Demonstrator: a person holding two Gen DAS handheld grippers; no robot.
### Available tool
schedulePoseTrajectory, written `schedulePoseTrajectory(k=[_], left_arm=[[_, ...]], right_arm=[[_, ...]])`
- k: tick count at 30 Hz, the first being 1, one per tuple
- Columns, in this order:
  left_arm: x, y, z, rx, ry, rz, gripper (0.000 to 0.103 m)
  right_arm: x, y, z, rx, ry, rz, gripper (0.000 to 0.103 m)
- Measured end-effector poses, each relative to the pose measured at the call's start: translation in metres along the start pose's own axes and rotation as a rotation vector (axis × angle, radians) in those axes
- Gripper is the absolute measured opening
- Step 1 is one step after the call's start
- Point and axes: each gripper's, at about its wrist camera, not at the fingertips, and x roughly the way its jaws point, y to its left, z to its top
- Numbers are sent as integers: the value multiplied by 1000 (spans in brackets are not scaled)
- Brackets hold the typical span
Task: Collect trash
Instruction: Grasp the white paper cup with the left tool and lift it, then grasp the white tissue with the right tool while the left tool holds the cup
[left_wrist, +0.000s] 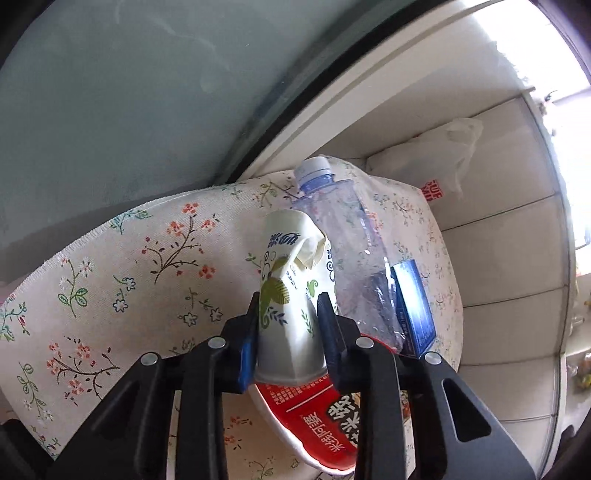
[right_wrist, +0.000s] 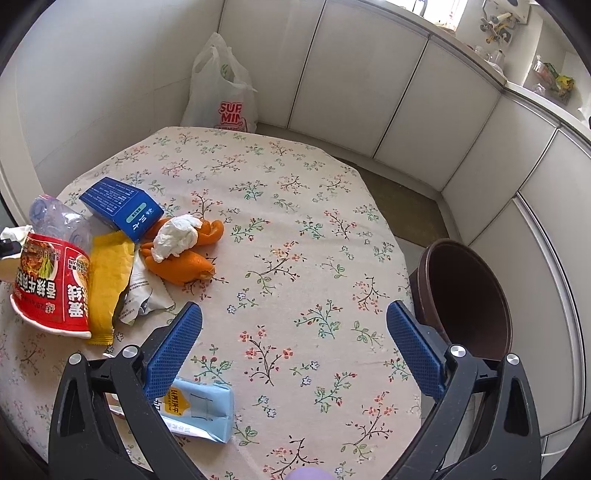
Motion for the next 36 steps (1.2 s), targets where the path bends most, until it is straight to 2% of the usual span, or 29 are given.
schedulePoseTrajectory(k=[5, 9, 12, 14, 16, 18, 21, 25, 28, 31, 34, 35, 36], left_arm=[[-28, -31, -11, 163, -76, -22, 28], [-60, -72, -26, 341, -132, -101, 28], [-93, -106, -44, 486, -172, -189, 28], [-114, -123, -53, 558, -202, -246, 28], [-133, -136, -60, 624, -252, -297, 29], [-142, -144, -66, 666, -282, -323, 29], [-141, -150, -71, 701, -268, -338, 30], [-129, -147, -63, 691, -220, -337, 30], [-120, -142, -55, 660, -181, -343, 30], [-120, -134, -49, 630, -146, -352, 30], [-120, -130, -49, 620, -130, -351, 30], [-121, -129, -49, 620, -131, -350, 30], [-121, -129, -49, 621, -132, -350, 30]], right_arm=[[10, 2, 3, -10, 46, 74, 96], [26, 4, 10, 20, 97, 151, 96], [43, 1, 17, 119, 150, 256, 96], [59, -2, 22, 230, 195, 357, 96], [71, 0, 28, 296, 201, 414, 90], [80, 7, 34, 321, 189, 420, 81], [92, 19, 39, 334, 185, 415, 70], [100, 39, 47, 323, 164, 410, 68], [105, 50, 51, 296, 164, 372, 60], [115, 56, 49, 272, 185, 351, 48], [115, 58, 50, 268, 168, 368, 30], [113, 59, 51, 261, 159, 371, 21], [111, 60, 52, 256, 152, 364, 18]])
